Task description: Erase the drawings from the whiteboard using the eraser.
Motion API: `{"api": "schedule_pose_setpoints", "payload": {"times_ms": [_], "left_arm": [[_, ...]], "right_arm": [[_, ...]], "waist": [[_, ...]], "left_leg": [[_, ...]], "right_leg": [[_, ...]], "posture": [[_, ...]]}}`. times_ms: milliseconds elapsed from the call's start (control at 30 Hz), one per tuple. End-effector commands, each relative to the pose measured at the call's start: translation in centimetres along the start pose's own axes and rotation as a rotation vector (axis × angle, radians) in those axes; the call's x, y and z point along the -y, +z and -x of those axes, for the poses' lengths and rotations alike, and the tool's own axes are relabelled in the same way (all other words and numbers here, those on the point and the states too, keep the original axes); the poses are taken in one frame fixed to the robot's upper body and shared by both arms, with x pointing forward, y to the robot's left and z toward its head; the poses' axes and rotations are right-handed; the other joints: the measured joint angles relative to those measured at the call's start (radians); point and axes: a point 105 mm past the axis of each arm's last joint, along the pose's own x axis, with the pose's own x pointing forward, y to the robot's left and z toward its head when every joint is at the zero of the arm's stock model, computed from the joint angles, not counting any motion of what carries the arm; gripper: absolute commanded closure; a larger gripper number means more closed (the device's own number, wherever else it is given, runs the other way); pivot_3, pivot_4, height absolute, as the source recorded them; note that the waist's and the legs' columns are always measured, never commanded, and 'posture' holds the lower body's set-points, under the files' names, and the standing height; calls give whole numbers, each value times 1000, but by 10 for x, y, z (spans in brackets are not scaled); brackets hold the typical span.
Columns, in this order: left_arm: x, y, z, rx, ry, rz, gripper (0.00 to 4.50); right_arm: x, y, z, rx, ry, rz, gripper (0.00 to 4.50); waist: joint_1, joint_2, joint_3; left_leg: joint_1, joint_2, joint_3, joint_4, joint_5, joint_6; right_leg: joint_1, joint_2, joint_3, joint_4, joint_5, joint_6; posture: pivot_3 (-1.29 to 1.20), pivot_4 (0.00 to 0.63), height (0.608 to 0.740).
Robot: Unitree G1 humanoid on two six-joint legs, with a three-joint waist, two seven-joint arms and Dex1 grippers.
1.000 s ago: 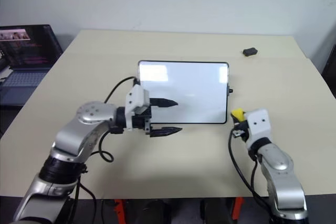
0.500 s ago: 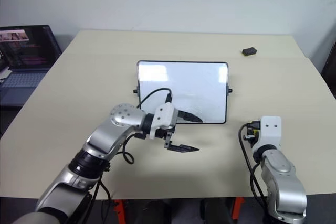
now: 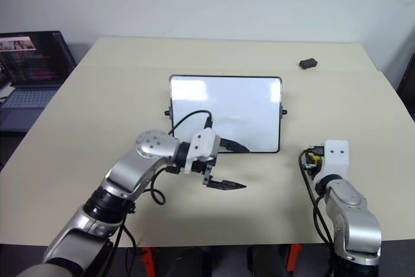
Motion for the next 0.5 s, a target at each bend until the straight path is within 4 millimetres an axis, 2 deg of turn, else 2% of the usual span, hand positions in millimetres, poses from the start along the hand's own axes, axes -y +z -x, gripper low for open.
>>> {"api": "schedule_pose_setpoints", "payload": {"times_ms": [33,133,233,300,333,500], "left_arm": [[-2,12,5,25,28,-35,0],[-2,12,5,26,35,-30,0],[-2,12,5,27,38,-25,0],[-2,12,5,27,41,-22,0],[-2,11,5,27,44,-20,0],[-11,7,15,19,144,-1,0]], "right_arm": [[3,12,1,49,1,7,3066],[3,10,0,41,5,-1,2148],[3,11,0,46,6,1,1027],[4,16,0,70,-5,-2,280],[5,19,1,88,-12,-7,48],[12,54,12,248,-47,-79,48]], "waist": [[0,0,0],[0,0,0],[0,0,0],[0,0,0],[0,0,0],[0,0,0]], "left_leg": [[0,0,0,0,0,0],[0,0,0,0,0,0],[0,0,0,0,0,0],[0,0,0,0,0,0],[0,0,0,0,0,0],[0,0,0,0,0,0]], "right_leg": [[0,0,0,0,0,0],[0,0,0,0,0,0],[0,0,0,0,0,0],[0,0,0,0,0,0],[0,0,0,0,0,0],[0,0,0,0,0,0]], "posture": [[0,150,740],[0,150,740],[0,150,740],[0,150,740],[0,150,740],[0,150,740]]}}
